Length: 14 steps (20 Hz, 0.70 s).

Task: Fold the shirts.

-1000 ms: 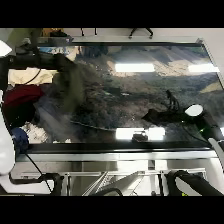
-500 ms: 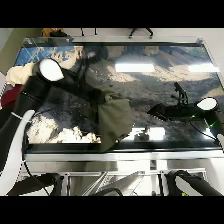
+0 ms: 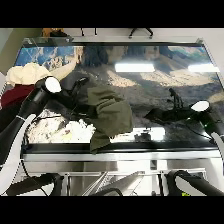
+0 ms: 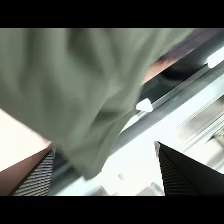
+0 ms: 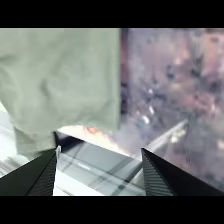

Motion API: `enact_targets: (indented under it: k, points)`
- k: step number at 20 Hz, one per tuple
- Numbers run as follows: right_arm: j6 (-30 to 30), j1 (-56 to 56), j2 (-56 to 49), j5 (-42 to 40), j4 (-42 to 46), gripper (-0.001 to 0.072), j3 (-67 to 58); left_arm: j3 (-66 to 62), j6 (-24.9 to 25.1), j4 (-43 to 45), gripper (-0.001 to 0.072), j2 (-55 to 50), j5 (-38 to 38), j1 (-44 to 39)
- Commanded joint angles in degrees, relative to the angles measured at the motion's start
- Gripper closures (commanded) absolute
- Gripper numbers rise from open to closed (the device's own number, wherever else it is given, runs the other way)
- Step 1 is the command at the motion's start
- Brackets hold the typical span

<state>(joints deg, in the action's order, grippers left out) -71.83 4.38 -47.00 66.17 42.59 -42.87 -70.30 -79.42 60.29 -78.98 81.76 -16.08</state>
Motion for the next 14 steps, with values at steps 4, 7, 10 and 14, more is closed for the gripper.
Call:
enact_targets:
  k: [4,7,10,14]
  points:
    - [2.6,-9.6,-7.8,-10.6,-1.8,0.0139,3.7,21.7,2.2,-0.5,0.0015,3.9,-10.1,3.3]
    - [7.7,-14.7,-12.7,-14.2,-9.8,0.0142,3.7,27.1,4.3,-4.5,0.0015,3.7,-14.8,-0.4]
    - [10.0,-16.7,-16.1,-15.5,-12.5,0.0142,3.3,29.3,5.0,-6.5,0.0015,1.8,-19.3,-5.2]
    - [12.3,-16.7,-16.6,-15.3,-15.1,0.0155,2.8,26.8,5.0,-6.3,0.008,-1.9,-22.3,-10.1]
